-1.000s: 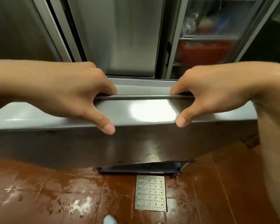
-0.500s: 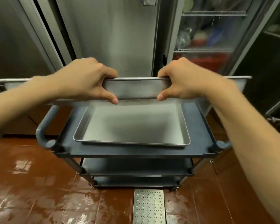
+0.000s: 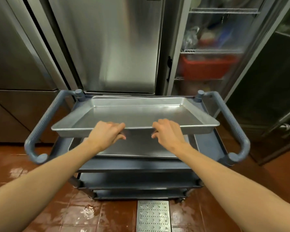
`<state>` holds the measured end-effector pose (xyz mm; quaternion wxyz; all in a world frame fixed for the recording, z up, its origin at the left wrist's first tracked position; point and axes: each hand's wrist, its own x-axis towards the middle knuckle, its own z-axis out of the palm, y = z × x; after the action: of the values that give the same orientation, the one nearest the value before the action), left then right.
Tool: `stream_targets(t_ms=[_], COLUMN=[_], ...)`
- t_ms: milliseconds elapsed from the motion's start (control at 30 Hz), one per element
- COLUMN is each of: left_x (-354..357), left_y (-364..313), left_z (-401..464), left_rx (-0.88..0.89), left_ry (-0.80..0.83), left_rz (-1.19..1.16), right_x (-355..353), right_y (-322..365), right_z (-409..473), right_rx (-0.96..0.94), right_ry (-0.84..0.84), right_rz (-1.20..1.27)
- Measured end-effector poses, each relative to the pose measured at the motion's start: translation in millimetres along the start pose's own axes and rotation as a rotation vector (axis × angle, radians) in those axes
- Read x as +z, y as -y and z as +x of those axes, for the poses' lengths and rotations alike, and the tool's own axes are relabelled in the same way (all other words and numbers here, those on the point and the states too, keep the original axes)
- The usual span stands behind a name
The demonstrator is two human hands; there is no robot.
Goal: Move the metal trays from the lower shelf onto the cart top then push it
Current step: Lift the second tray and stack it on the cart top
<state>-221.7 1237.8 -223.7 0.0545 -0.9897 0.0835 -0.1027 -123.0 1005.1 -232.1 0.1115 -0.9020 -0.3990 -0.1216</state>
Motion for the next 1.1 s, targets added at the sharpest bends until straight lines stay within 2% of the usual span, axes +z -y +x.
stream_targets(t_ms=[100,333,567,700,867,967,1100], left_x=[25.0,53.1,98.0,128.7,147.8,155.4,157.8], left_y=[0.5,-0.9,1.7,13.2,19.1,16.4,10.8], left_z=[-6.8,-17.3,-26.8,-29.9,-35.2,-38.6,-39.1], left_rx=[-0.010,0.066,0.030,-0.059,-0.152,-0.277,-0.311], left_ry=[0.029,-0.035,0.146,0.274,0.278,0.275,0.292], left_rz=[-0.006,0.037,0.051,-0.069,-0.233,-0.321,-0.389], right_x=[19.9,59.3,106.0,119.6,120.5,123.6,124.1], right_y=[9.8,18.2,10.9,3.0,-7.3,-8.0,-5.8], right_z=[-10.7,-19.4,-31.8,-35.8,-30.8,-34.9,-36.8], right_rx=[0.004,0.002,0.108,0.129,0.205,0.245,0.276], right_ry=[0.049,0.102,0.287,0.369,0.490,0.506,0.497], right_rz=[-0.037,-0.045,-0.062,-0.001,0.137,0.199,0.235])
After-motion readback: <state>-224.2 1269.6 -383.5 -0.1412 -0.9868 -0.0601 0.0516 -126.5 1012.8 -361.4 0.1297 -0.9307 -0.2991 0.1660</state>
